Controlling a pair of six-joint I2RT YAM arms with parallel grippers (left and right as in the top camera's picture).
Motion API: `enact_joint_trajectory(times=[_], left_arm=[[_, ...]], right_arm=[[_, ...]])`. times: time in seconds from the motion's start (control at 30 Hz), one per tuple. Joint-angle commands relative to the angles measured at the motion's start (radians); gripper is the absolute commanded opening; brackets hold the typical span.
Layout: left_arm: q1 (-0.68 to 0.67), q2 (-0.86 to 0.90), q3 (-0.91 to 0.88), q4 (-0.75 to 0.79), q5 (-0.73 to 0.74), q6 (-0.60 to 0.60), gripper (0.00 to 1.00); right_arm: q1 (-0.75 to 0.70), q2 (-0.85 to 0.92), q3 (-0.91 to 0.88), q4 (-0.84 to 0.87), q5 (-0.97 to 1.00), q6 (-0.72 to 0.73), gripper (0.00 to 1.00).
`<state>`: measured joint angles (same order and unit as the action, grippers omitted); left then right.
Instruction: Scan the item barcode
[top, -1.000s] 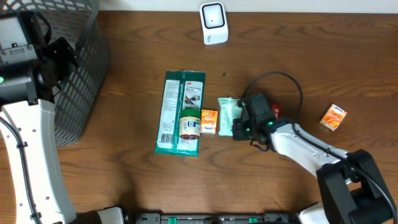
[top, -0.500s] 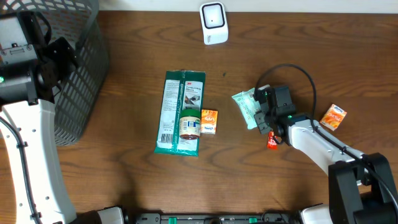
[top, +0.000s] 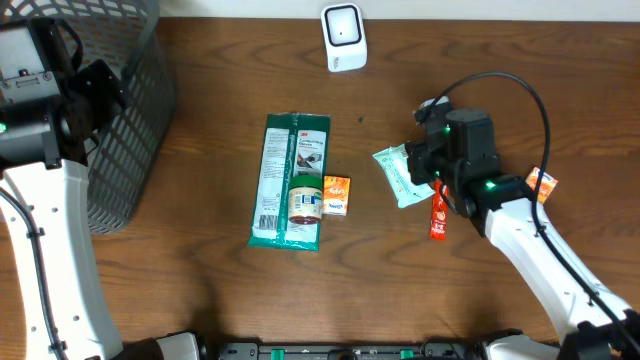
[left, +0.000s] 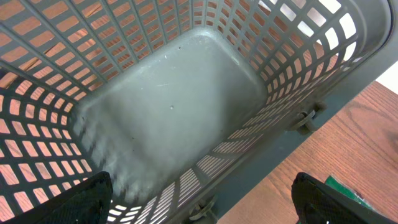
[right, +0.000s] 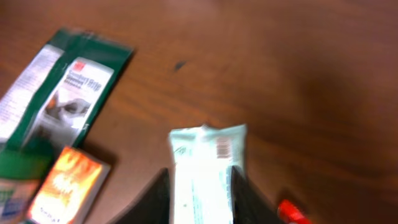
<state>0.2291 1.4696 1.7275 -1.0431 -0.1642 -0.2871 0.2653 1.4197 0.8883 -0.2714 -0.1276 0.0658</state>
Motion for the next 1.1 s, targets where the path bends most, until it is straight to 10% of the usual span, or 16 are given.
enact_joint_trajectory(times=[0.0, 1.07], left_arm=[[0.005, -0.001, 0.006, 0.0, -0.013, 0.01, 0.92], [0.005, -0.001, 0.006, 0.0, -0.013, 0.01, 0.92]], right_arm=[[-0.001, 0.063, -0.016, -0.003, -0.032, 0.102, 0.12], [0.009, 0.22, 0.119, -0.386, -0.038, -0.015, 0.24]])
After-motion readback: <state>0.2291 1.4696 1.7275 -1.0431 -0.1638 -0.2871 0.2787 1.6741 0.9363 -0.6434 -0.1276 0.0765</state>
